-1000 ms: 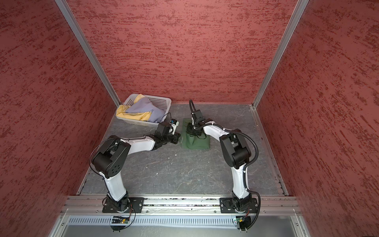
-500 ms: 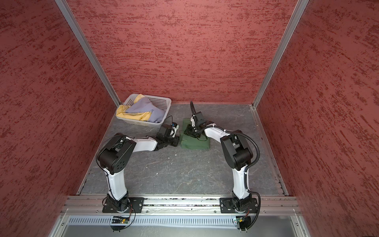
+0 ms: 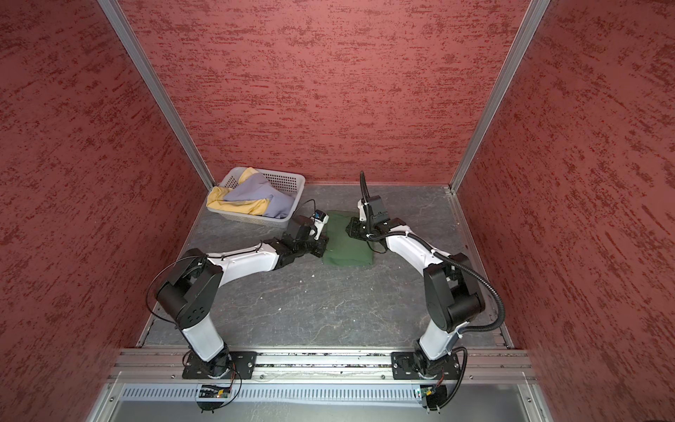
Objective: Fold and stack skirts
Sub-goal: Fold the skirt at the top-center of the table, then smooth out the skirt at the center of the table.
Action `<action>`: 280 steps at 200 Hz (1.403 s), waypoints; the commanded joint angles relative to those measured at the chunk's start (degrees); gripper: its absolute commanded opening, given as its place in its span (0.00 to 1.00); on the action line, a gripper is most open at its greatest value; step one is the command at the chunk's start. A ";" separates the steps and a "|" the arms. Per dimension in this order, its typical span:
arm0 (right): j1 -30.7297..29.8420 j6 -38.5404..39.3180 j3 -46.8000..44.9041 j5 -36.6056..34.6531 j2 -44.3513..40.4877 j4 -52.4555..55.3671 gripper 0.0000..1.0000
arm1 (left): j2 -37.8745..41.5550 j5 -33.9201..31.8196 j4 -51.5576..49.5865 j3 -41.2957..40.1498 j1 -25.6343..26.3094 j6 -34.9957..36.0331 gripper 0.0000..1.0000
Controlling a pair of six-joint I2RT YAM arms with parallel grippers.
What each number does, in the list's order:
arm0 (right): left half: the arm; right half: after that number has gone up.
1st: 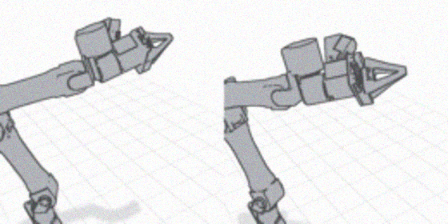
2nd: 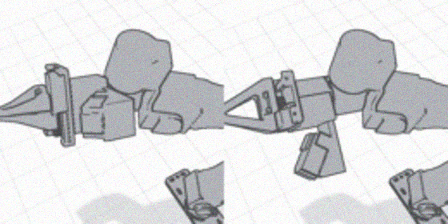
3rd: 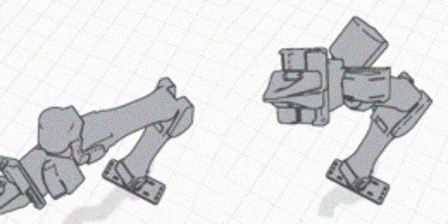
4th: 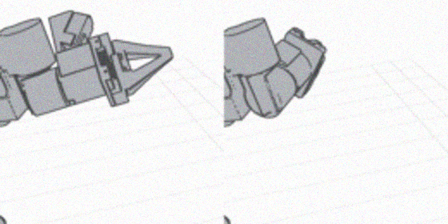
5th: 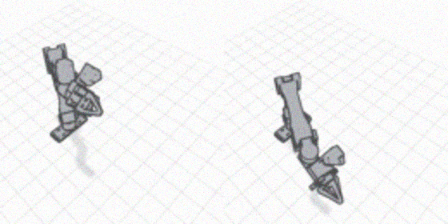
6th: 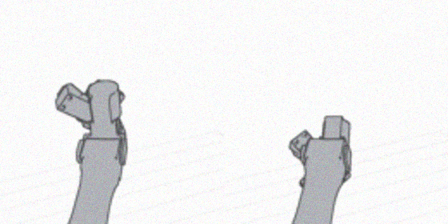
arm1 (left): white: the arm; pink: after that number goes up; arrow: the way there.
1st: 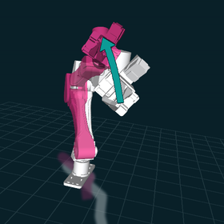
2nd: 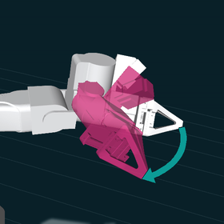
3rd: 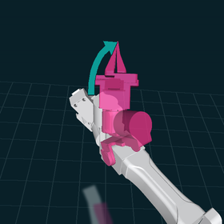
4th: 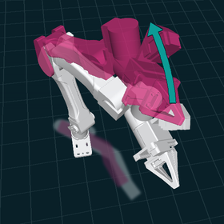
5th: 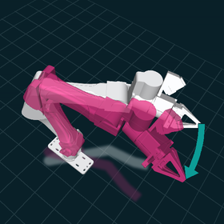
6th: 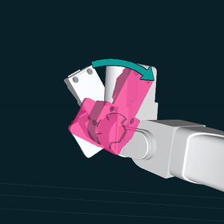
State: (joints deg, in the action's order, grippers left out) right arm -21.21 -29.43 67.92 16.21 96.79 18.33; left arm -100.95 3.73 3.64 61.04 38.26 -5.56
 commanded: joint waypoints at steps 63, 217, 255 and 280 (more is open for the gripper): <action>3.09 1.15 -9.63 -3.14 2.79 -2.21 0.12 | -10.71 -1.85 2.90 2.30 2.79 -4.38 0.00; 3.73 7.18 -13.70 -3.53 -0.78 -3.96 0.38 | -12.67 -3.77 3.50 0.57 0.76 -2.47 0.00; 3.55 11.20 -9.37 -4.75 -4.31 -0.59 0.50 | -7.24 -2.72 4.80 1.28 0.59 0.32 0.09; 2.38 14.85 -7.57 -7.00 -5.74 0.06 0.51 | -3.36 -2.34 4.80 1.28 0.59 1.46 0.30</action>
State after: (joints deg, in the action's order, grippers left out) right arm -17.89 -19.79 57.78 12.21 93.43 16.88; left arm -109.19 1.30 8.10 61.49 38.98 -6.76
